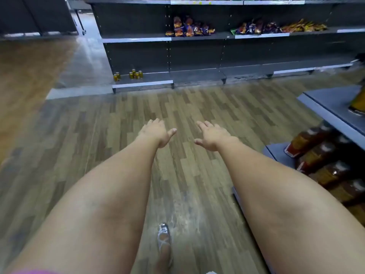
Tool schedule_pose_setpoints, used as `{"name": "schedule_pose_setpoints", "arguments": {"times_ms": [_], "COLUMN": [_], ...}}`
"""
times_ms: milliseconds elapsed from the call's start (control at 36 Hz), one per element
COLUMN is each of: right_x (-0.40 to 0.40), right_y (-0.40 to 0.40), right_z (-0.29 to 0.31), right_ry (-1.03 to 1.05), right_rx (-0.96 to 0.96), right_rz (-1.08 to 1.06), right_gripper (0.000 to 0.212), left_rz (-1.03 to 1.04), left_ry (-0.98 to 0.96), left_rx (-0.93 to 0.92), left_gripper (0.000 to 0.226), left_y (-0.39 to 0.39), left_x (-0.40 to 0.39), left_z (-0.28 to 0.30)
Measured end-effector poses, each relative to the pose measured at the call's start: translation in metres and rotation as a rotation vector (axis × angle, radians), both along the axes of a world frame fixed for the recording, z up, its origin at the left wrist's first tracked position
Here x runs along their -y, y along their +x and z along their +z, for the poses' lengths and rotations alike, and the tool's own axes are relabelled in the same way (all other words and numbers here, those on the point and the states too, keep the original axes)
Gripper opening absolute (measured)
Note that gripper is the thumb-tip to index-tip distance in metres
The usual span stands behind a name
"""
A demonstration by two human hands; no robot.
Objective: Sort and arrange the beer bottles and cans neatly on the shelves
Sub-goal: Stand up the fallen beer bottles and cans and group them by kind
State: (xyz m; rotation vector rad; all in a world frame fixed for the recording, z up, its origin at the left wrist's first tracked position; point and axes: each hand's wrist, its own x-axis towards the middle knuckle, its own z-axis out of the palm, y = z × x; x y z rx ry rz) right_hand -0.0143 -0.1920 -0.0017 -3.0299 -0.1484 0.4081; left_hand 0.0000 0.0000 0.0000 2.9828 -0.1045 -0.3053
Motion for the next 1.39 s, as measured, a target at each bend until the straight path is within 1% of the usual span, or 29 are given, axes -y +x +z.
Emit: {"name": "schedule_pose_setpoints", "arguments": {"times_ms": [167,472,639,833,1111,1389], "right_x": [-0.010,-0.022,-0.011,0.027,0.094,0.100], "right_y": [0.098,0.291,0.389,0.522,0.728,0.896], "right_z": [-0.005,0.008,0.003,-0.004,0.015,0.009], "right_ry": [0.002,-0.006,-0.010,-0.035,-0.045,-0.044], "right_rx": [-0.019,-0.030,-0.030,-0.033,-0.016,-0.023], "right_rz": [-0.033,-0.070,-0.071,-0.055,-0.018,0.048], "right_gripper": [0.075,0.076,0.075,0.076,0.073,0.073], "left_rz": [0.000,-0.050,-0.086,-0.051,-0.022,0.031], "left_ry": [-0.010,0.025,0.037,0.043,0.005,-0.006], "left_rx": [-0.035,-0.053,-0.080,-0.066,-0.031,-0.063], "left_gripper": [0.071,0.069,0.070,0.070,0.070,0.071], "left_y": [0.095,0.289,0.392,0.525,0.721,0.882], "left_x": [-0.011,-0.021,-0.002,0.031,0.099,0.106], "left_z": [-0.002,0.007,-0.002,-0.016,0.006,-0.002]}}
